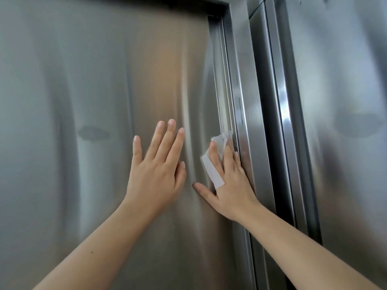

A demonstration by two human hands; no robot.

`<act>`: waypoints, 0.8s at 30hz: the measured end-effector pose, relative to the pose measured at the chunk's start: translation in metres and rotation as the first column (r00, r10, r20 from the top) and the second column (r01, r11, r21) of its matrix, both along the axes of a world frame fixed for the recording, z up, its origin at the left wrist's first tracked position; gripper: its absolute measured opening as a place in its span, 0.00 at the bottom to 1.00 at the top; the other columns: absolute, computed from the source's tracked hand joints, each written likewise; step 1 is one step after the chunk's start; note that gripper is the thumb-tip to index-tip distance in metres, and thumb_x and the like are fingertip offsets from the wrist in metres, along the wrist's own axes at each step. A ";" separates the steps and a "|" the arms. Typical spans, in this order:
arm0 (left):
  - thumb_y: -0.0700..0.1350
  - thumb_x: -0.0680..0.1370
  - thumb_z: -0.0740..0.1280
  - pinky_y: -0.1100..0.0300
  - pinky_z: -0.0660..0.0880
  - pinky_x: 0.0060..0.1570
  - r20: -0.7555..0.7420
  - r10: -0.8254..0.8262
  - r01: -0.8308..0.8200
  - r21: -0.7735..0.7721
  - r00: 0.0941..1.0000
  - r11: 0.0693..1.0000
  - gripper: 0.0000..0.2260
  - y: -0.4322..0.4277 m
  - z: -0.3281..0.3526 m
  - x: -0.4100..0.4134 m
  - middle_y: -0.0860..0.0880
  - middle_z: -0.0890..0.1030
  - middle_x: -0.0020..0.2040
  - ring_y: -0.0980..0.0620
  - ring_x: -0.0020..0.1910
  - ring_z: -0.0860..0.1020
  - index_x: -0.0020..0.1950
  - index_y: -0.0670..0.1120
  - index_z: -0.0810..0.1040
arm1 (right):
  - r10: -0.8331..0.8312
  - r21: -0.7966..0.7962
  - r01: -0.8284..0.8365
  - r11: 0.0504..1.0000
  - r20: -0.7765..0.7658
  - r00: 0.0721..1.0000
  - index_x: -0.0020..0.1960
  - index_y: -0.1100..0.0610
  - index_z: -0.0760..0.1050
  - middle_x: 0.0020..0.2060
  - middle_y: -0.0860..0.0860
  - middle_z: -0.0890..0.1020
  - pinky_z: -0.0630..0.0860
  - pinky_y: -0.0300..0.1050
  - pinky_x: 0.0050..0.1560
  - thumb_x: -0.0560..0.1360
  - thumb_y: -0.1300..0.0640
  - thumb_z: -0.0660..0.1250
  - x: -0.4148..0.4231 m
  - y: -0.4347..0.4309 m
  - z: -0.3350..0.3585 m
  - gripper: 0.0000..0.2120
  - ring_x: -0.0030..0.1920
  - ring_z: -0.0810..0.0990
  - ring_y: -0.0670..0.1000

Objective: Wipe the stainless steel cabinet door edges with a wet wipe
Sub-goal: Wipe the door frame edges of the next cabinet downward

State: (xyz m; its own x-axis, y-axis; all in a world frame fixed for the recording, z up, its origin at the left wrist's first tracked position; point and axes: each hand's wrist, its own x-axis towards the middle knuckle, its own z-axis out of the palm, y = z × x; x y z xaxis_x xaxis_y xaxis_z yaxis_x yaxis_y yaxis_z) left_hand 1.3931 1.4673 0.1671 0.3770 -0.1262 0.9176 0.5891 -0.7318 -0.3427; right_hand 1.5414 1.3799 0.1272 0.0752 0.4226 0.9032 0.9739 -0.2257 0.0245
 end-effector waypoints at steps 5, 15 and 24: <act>0.49 0.77 0.51 0.36 0.60 0.64 -0.018 -0.001 0.002 0.074 1.000 0.997 0.26 0.003 0.017 0.003 0.43 0.63 0.73 0.43 0.72 0.60 0.73 0.41 0.64 | 0.068 0.086 -0.069 0.994 0.013 0.998 0.72 0.48 0.30 0.74 0.60 0.35 0.33 0.39 0.69 0.74 0.32 0.52 0.003 0.004 0.056 0.41 0.74 0.36 0.52; 0.48 0.76 0.50 0.35 0.61 0.64 0.004 0.014 -0.015 0.089 1.000 0.996 0.26 0.000 0.059 0.011 0.42 0.64 0.72 0.43 0.71 0.61 0.71 0.38 0.65 | 0.136 0.088 -0.137 0.987 0.026 0.990 0.72 0.44 0.29 0.71 0.55 0.26 0.46 0.43 0.73 0.70 0.29 0.48 0.004 0.009 0.065 0.41 0.75 0.36 0.55; 0.54 0.73 0.34 0.46 0.44 0.70 0.054 0.015 -0.014 -0.023 0.998 1.000 0.32 0.002 0.110 0.011 0.55 0.41 0.73 0.59 0.71 0.38 0.77 0.46 0.49 | 0.131 0.138 -0.136 0.981 0.044 0.990 0.72 0.44 0.30 0.73 0.58 0.31 0.48 0.53 0.75 0.68 0.28 0.46 0.005 0.013 0.119 0.42 0.74 0.32 0.55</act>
